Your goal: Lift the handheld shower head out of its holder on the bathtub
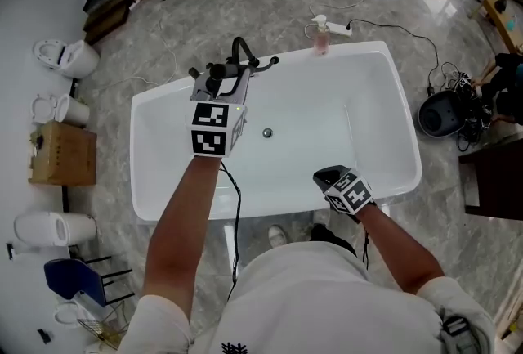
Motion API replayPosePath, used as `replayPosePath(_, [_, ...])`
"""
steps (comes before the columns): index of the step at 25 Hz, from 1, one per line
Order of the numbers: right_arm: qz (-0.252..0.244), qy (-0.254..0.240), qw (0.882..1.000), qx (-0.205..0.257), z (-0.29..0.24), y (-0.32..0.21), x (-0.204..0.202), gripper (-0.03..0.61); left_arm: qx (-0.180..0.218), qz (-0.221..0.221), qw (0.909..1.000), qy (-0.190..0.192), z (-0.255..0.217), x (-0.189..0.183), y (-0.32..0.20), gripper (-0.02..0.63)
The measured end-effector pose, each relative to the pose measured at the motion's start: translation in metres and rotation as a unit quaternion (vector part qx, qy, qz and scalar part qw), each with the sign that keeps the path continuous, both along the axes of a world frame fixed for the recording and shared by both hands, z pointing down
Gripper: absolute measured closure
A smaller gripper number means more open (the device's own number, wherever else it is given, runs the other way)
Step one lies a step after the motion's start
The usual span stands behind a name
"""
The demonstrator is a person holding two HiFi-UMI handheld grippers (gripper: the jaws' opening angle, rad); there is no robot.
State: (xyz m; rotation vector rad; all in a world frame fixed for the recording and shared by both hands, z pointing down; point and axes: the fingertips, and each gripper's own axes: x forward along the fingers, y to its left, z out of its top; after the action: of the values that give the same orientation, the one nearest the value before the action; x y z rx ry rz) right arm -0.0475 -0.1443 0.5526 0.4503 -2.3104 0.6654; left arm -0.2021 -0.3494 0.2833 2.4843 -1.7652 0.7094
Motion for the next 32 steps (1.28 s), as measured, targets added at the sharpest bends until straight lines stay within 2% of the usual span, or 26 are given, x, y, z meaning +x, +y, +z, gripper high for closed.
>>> replayPosePath(12, [-0.006, 0.015, 1.000, 0.017, -0.014, 0.026, -0.005, 0.565, 0.009, 0.036, 0.9993, -0.004, -0.046, 0.000, 0.081, 0.472])
replayPosePath(32, [-0.011, 0.027, 0.999, 0.040, -0.034, 0.054, -0.037, 0.565, 0.032, 0.096, 0.9943, 0.032, -0.099, 0.001, 0.189, 0.474])
